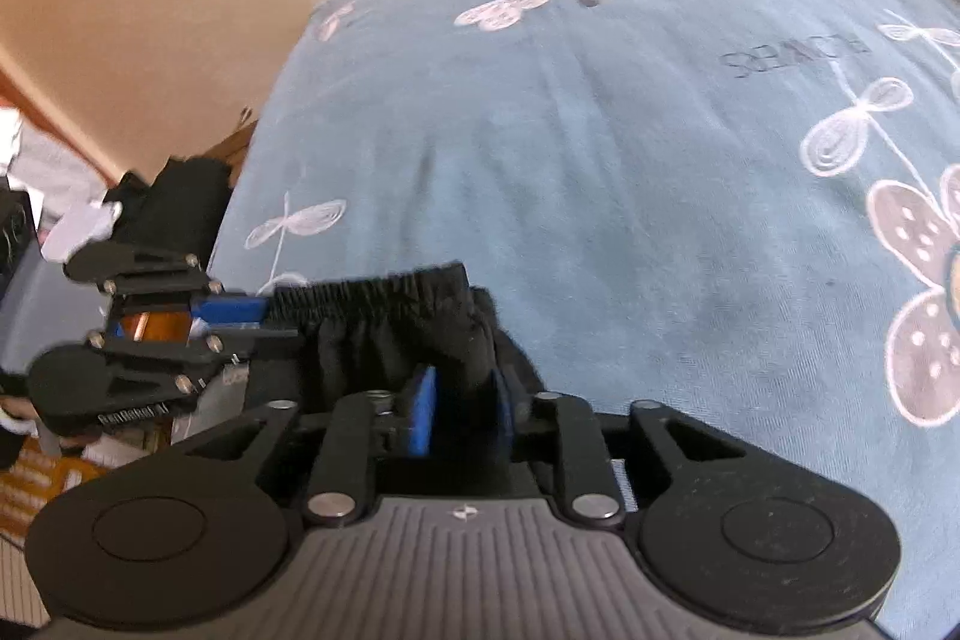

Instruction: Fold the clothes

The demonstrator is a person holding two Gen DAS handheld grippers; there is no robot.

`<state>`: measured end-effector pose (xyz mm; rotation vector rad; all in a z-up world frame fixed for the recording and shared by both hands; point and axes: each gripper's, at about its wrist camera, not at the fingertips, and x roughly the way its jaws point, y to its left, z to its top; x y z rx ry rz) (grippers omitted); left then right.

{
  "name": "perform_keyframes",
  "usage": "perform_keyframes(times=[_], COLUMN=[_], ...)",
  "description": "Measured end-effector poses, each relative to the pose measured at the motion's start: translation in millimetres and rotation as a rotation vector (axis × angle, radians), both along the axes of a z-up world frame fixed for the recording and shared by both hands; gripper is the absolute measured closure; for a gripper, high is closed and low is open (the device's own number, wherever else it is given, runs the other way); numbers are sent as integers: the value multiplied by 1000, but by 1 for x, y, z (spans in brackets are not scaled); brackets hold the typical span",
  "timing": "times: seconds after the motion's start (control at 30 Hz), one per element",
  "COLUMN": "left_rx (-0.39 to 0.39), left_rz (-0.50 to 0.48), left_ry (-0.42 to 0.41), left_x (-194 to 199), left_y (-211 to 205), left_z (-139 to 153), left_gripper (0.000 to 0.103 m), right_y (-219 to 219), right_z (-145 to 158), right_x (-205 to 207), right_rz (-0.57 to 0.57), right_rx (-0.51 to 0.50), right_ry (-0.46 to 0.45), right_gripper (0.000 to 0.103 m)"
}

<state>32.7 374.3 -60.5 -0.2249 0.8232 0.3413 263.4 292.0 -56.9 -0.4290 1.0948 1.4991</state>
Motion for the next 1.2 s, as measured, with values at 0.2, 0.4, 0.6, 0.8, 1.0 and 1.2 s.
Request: perform_keyframes(times=[0.2, 0.4, 0.6, 0.8, 1.0, 1.2], left_rx=[-32, -36, -19, -14, -62, -114], left_rz=[-2, -17, -15, -73, -276, -253], left_ry=[39, 69, 52, -11, 52, 108], left_x=[2, 9, -1, -15, 7, -4], left_y=[0, -9, -18, -38, -79, -85], left_z=[-7, -15, 2, 29, -2, -13], left_gripper=[73, 64, 64, 62, 61, 62], right_y=[-33, -42, -51, -66, -64, -71], right_z=[20, -16, -15, 3, -24, -29], right_x=[-12, -20, -5, -14, -33, -33], right_rz=[-2, -5, -123, -97, -81, -119], right_rx=[23, -79, -89, -54, -133, -151], right_ry=[-51, -99, -103, -97, -122, -102], right_gripper=[73, 65, 63, 55, 55, 52])
